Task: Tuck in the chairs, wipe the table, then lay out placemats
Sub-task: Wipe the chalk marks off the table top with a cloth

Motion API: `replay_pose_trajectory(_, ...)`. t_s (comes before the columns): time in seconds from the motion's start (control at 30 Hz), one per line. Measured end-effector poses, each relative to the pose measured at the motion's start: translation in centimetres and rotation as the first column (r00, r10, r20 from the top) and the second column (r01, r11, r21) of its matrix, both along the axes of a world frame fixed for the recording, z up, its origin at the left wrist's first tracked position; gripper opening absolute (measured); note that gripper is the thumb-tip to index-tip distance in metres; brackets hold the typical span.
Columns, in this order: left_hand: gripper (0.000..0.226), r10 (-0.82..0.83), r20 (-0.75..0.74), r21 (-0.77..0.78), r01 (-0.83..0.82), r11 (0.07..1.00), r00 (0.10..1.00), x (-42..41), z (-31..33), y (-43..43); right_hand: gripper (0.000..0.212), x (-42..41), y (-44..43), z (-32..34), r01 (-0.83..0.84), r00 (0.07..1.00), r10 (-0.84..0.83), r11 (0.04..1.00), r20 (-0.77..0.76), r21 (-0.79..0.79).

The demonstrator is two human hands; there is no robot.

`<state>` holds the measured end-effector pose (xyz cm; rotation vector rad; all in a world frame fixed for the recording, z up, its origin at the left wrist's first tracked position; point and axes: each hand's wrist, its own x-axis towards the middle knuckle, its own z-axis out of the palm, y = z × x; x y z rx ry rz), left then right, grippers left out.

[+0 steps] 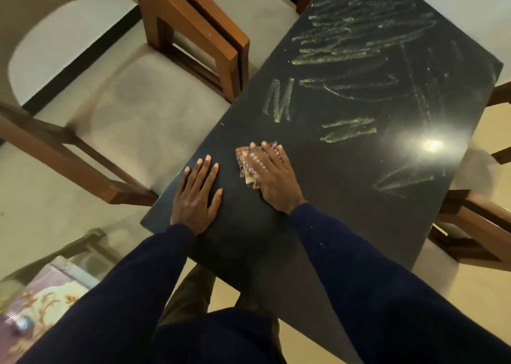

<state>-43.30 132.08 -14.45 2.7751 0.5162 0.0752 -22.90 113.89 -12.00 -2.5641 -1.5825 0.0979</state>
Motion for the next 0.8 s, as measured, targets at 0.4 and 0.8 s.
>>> replay_pose_trajectory(0.4, 0.069, 0.077, -0.072, -0.013, -0.078, 0.997, 0.994, -0.1, 0.1, 0.1, 0.09, 2.7, 12.4, 0.6, 0.198, 0.98, -0.197, 0.98, -0.018, 0.016)
replay_pose_trajectory(0.8, 0.066, 0.094, -0.04, -0.019, -0.095, 0.995, 0.995, 0.2, -0.1, 0.3, 0.068, 7.8, 3.5, 0.8, 0.349, 0.937, -0.349, 0.936, -0.011, 0.055)
